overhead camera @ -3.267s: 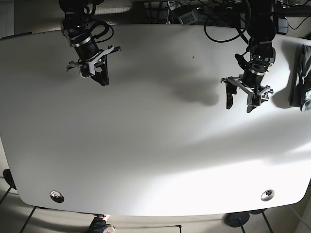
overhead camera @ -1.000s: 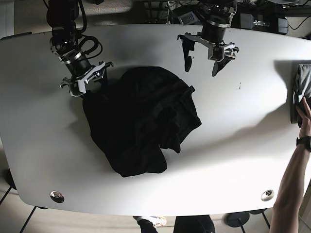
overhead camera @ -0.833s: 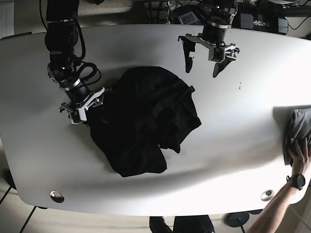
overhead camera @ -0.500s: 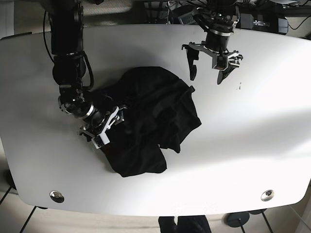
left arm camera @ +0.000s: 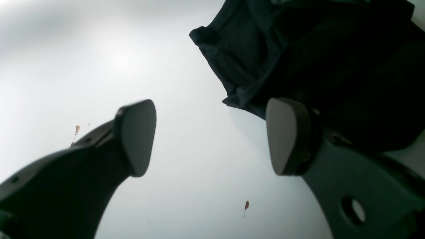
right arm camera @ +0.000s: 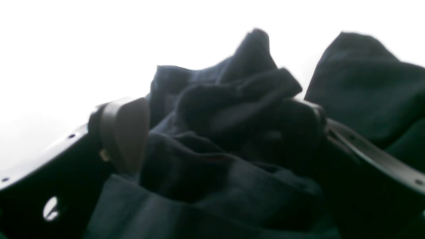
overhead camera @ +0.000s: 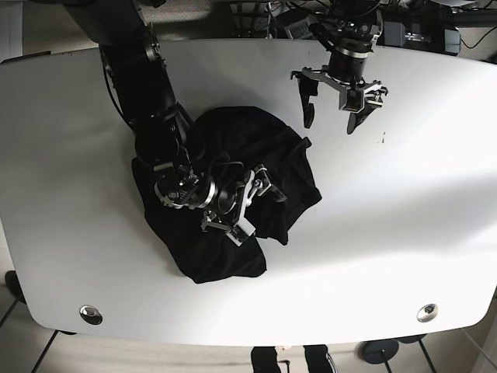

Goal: Fold the T-shirt properly
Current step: 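Lower the right gripper and grasp the crumpled black garment, then drag the black garment with the right gripper toward the robot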

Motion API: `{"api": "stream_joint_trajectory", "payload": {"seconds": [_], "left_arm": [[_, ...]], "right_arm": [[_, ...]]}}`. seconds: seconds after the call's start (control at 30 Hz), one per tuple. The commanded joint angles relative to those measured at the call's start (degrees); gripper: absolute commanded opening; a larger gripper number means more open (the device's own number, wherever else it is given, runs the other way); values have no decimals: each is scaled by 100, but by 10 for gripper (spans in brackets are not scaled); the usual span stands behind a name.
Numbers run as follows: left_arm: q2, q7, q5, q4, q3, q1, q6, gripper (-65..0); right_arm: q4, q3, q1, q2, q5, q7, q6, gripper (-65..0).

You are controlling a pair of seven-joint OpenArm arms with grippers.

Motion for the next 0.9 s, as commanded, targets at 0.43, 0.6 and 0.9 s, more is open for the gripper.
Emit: {"api": "stream_joint_trajectory", "payload": {"seconds": [0.43, 0.6, 0.9], "left_arm": [[-5, -161, -22, 84, 8, 8, 5, -167], [-330, -161, -22, 84, 26, -185, 5, -167], [-989, -108, -1192, 93, 184, -396, 5, -167]], "right_arm": [[818, 35, -608, 40, 93, -363, 18, -76], [1662, 43, -1047, 137, 84, -785, -9, -76], [2181, 17, -1434, 58, 40, -1084, -26, -76]]}}
